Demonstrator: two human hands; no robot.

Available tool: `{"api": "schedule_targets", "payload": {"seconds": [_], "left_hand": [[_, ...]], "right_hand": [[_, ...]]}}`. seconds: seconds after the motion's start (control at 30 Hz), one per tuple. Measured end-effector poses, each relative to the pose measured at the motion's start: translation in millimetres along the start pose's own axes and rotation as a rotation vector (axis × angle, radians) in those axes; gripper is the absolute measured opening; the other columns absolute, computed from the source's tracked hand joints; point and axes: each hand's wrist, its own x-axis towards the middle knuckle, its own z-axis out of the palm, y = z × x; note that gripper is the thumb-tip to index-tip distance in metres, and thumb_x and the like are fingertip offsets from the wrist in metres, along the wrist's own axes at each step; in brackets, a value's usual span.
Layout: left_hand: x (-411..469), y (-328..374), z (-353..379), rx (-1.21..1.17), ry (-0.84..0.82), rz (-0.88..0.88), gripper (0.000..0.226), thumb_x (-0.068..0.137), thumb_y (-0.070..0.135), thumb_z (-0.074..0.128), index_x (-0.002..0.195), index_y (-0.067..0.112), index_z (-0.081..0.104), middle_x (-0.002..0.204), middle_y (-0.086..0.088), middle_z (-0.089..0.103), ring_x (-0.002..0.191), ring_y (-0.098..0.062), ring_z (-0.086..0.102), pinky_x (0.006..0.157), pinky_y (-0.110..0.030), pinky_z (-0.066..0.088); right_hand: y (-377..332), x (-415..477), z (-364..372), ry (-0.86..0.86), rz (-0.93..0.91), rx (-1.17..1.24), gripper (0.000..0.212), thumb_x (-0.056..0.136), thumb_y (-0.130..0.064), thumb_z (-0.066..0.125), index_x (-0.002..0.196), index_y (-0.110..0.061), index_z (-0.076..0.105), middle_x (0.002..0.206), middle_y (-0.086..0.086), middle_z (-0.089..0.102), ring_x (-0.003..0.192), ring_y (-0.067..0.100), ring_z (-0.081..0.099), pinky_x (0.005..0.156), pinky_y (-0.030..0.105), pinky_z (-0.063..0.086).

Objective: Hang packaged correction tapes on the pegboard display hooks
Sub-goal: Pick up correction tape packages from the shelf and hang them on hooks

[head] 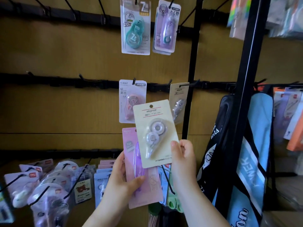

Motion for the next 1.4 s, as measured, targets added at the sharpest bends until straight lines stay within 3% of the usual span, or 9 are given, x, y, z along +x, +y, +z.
{"api": "schedule_targets", "payload": {"seconds": [0.13, 0.3, 0.37, 0.57, 0.7, 0.83, 0.97, 1.13, 1.4], "left_hand": [[1, 0, -5, 0.012, 0.030, 0.029, 0.074, 0.060, 0.000, 0.068, 0.125, 0.028, 0.046, 0.111, -0.006, 0.065, 0.090, -0.018, 0.066, 0.054, -0.019, 0.054], [4, 0, -3, 0.029, 0.043, 0.029, 0.079, 0.060, -0.003, 0.072, 0.129, 0.025, 0.042, 0.111, -0.008, 0.061, 0.092, -0.018, 0.062, 0.050, -0.017, 0.053], [3, 2, 0, 0.037, 0.063, 0.033, 0.075, 0.058, 0.004, 0.069, 0.124, 0.029, 0.043, 0.107, -0.005, 0.063, 0.085, -0.014, 0.065, 0.049, -0.017, 0.053], [0, 9, 7, 0.031, 0.052, 0.004, 0.071, 0.074, -0.017, 0.060, 0.119, 0.034, 0.038, 0.078, 0.006, 0.072, 0.064, -0.006, 0.071, 0.048, -0.022, 0.056], [-1, 11, 6, 0.033, 0.071, 0.003, 0.076, 0.064, -0.006, 0.069, 0.119, 0.034, 0.038, 0.077, 0.005, 0.074, 0.067, -0.008, 0.070, 0.051, -0.024, 0.057], [-2, 13, 5, 0.050, 0.092, -0.012, 0.074, 0.074, -0.013, 0.064, 0.125, 0.034, 0.039, 0.091, 0.006, 0.070, 0.081, -0.017, 0.069, 0.066, -0.038, 0.055], [-2, 14, 6, 0.081, 0.078, -0.019, 0.070, 0.077, -0.013, 0.060, 0.118, 0.039, 0.038, 0.076, 0.015, 0.074, 0.072, -0.008, 0.071, 0.061, -0.032, 0.055], [-2, 15, 7, 0.055, 0.093, -0.003, 0.069, 0.077, -0.014, 0.059, 0.115, 0.040, 0.040, 0.099, 0.004, 0.066, 0.080, -0.011, 0.068, 0.058, -0.027, 0.058], [-2, 17, 4, 0.047, 0.061, 0.016, 0.068, 0.076, -0.013, 0.060, 0.112, 0.041, 0.041, 0.098, 0.003, 0.066, 0.071, -0.007, 0.070, 0.051, -0.023, 0.056]], "right_hand": [[0, 4, -23, 0.060, -0.045, 0.081, 0.024, 0.089, -0.011, 0.051, 0.067, -0.017, 0.045, 0.061, 0.002, 0.044, 0.053, 0.011, 0.037, 0.047, 0.021, 0.033], [-14, 15, -50, 0.164, -0.127, 0.162, 0.011, 0.074, -0.028, 0.053, 0.066, -0.023, 0.048, 0.063, 0.004, 0.046, 0.060, 0.017, 0.039, 0.055, 0.029, 0.032], [-23, 22, -57, 0.202, -0.153, 0.190, 0.015, 0.079, -0.024, 0.055, 0.066, -0.024, 0.048, 0.064, 0.004, 0.044, 0.061, 0.017, 0.037, 0.055, 0.030, 0.029], [-43, 49, -65, 0.217, -0.101, 0.167, 0.023, 0.092, -0.013, 0.047, 0.071, -0.021, 0.044, 0.067, 0.003, 0.049, 0.061, 0.018, 0.046, 0.058, 0.032, 0.041], [-45, 51, -63, 0.207, -0.073, 0.163, 0.023, 0.093, -0.013, 0.046, 0.071, -0.020, 0.044, 0.068, 0.003, 0.052, 0.061, 0.017, 0.051, 0.056, 0.031, 0.046], [-42, 51, -65, 0.243, -0.058, 0.188, 0.022, 0.093, -0.012, 0.047, 0.072, -0.020, 0.045, 0.067, 0.003, 0.052, 0.059, 0.018, 0.051, 0.042, 0.019, 0.048], [-39, 55, -71, 0.255, -0.028, 0.149, 0.020, 0.092, -0.014, 0.048, 0.072, -0.020, 0.047, 0.068, 0.002, 0.053, 0.059, 0.018, 0.052, 0.044, 0.022, 0.048], [-40, 61, -68, 0.224, -0.003, 0.074, 0.012, 0.092, -0.014, 0.048, 0.080, -0.012, 0.049, 0.071, 0.004, 0.054, 0.059, 0.019, 0.055, 0.039, 0.020, 0.048], [-28, 97, -41, 0.233, 0.065, -0.128, 0.007, 0.092, -0.016, 0.045, 0.094, -0.009, 0.045, 0.078, 0.002, 0.051, 0.056, 0.014, 0.055, 0.032, 0.013, 0.043]]}}
